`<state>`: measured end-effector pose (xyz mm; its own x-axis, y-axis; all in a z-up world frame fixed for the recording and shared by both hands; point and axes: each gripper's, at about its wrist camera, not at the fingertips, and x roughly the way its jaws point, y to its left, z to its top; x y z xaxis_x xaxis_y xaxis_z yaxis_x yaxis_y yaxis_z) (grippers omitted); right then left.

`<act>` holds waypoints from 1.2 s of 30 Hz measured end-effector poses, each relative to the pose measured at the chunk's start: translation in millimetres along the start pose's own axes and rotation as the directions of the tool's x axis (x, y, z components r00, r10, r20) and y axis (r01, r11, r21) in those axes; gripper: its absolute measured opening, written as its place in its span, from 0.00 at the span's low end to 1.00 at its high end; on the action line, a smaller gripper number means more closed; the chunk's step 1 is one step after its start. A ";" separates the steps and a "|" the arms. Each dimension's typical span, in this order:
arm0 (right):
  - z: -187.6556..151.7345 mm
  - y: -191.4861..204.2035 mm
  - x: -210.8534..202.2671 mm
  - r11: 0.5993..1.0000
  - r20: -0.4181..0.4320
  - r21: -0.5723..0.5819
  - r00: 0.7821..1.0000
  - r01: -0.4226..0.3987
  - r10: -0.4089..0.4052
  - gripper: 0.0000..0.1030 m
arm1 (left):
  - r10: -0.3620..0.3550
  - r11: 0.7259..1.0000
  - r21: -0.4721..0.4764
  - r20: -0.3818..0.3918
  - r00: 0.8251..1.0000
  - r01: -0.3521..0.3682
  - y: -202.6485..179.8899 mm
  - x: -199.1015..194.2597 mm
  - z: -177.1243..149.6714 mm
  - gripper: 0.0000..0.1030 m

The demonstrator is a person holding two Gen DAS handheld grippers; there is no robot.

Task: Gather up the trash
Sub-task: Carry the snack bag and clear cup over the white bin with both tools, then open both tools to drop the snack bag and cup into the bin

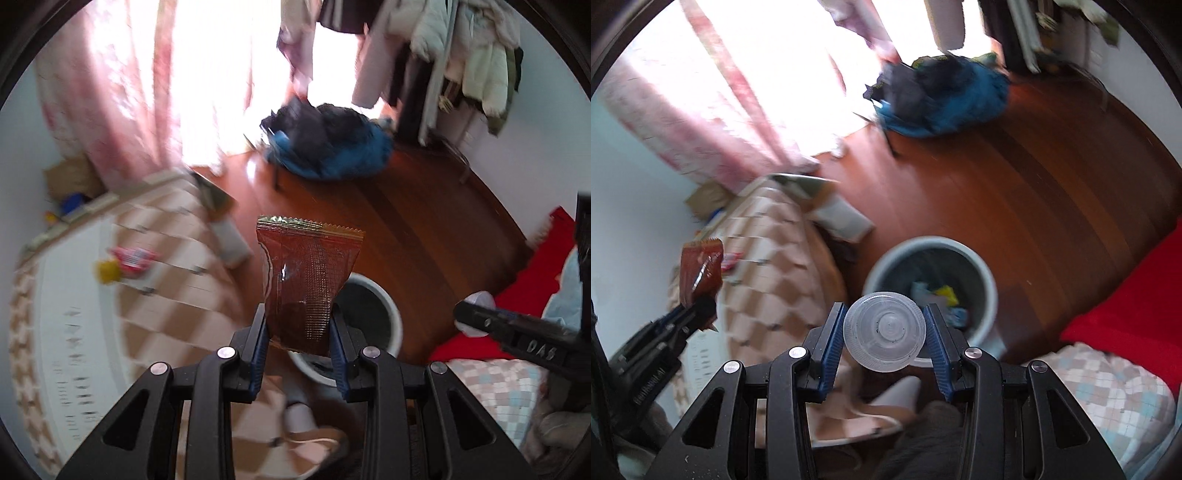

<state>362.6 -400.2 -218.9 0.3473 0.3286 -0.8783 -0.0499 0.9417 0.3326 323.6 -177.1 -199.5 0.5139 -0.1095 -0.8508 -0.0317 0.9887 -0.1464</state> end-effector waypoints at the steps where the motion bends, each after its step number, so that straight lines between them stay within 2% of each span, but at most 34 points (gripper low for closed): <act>1: 0.6 -10.6 9.4 1.000 -0.016 0.011 1.000 0.010 -0.010 0.43 | -0.021 1.000 -0.001 -0.035 0.999 0.021 -4.3 15.7 2.9 0.26; 3: 1.2 -33.8 32.9 0.999 -0.054 0.046 0.998 0.024 -0.021 0.43 | -0.045 0.999 -0.002 -0.093 0.995 0.045 -14.9 42.0 6.8 0.26; 7: 4.1 -72.4 85.9 0.993 -0.135 0.113 0.991 0.026 -0.011 0.43 | -0.084 0.996 -0.011 -0.221 0.972 0.084 -32.8 102.5 14.3 0.26; 10: 8.3 -90.6 126.6 0.988 -0.186 0.150 0.983 0.031 -0.002 0.43 | -0.102 0.995 -0.017 -0.301 0.948 0.102 -44.3 142.4 17.4 0.26; 14: 14.6 -104.7 169.4 0.987 -0.238 0.153 0.971 0.050 -0.012 0.43 | -0.149 0.989 -0.066 -0.414 0.898 0.134 -55.5 190.3 13.7 0.30; 16: 18.0 -108.6 184.3 0.988 -0.257 0.140 0.966 0.061 -0.023 0.43 | -0.144 0.990 -0.068 -0.445 0.884 0.126 -58.8 204.6 13.2 0.36; 18: 21.1 -113.6 200.1 0.989 -0.277 0.132 0.960 0.069 -0.030 0.43 | -0.132 0.991 -0.076 -0.464 0.876 0.109 -59.5 217.5 13.0 0.62; 19: 21.5 -115.6 205.3 0.990 -0.284 0.126 0.958 0.070 -0.032 0.43 | -0.131 0.991 -0.083 -0.469 0.874 0.104 -60.2 220.7 11.0 0.68; 21: 22.2 -117.8 215.5 0.990 -0.297 0.126 0.954 0.067 -0.026 0.43 | -0.123 0.991 -0.095 -0.470 0.874 0.089 -56.4 223.8 10.1 0.84; 23: 21.4 -118.6 221.0 0.990 -0.303 0.123 0.952 0.075 -0.034 0.44 | -0.087 0.995 -0.087 -0.470 0.878 0.052 -52.3 222.6 7.7 0.94; 24: 21.5 -120.2 224.5 0.989 -0.306 0.129 0.952 0.074 -0.031 0.51 | -0.068 0.996 -0.080 -0.467 0.882 0.035 -49.7 220.8 6.1 0.95; 25: 21.2 -121.4 225.7 0.988 -0.307 0.140 0.951 0.071 -0.024 0.62 | -0.050 0.997 -0.071 -0.462 0.886 0.020 -47.2 218.1 3.7 0.95; 27: 19.4 -124.3 222.4 0.985 -0.294 0.159 0.956 0.068 -0.019 0.73 | -0.022 0.998 -0.061 -0.446 0.895 -0.006 -37.4 211.2 1.1 0.95; 29: 18.5 -122.6 217.9 0.985 -0.285 0.159 0.958 0.068 -0.020 0.78 | 0.015 0.998 -0.047 -0.428 0.904 -0.039 -31.0 203.8 -0.5 0.95; 31: 15.5 -118.6 210.0 0.985 -0.278 0.153 0.960 0.078 -0.033 0.95 | 0.050 0.997 -0.027 -0.405 0.913 -0.067 -26.9 195.9 -1.4 0.95; 32: 14.5 -116.9 206.2 0.984 -0.276 0.153 0.960 0.087 -0.042 1.00 | 0.080 0.996 -0.012 -0.389 0.918 -0.092 -26.5 188.2 -3.0 0.95; 34: 12.0 -112.0 196.9 0.984 -0.269 0.139 0.961 0.109 -0.068 1.00 | 0.109 0.993 0.011 -0.369 0.923 -0.114 -27.4 181.7 -5.9 0.96; 36: 8.5 -104.8 184.5 0.982 -0.255 0.098 0.958 0.158 -0.129 1.00 | 0.146 0.989 0.033 -0.351 0.925 -0.144 -29.5 170.8 -10.0 0.96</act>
<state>439.9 -438.8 -412.9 0.1004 0.2116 -0.9722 0.0978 0.9703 0.2213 403.8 -226.0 -345.5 0.1698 0.0076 -0.9855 -0.0771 0.9970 -0.0056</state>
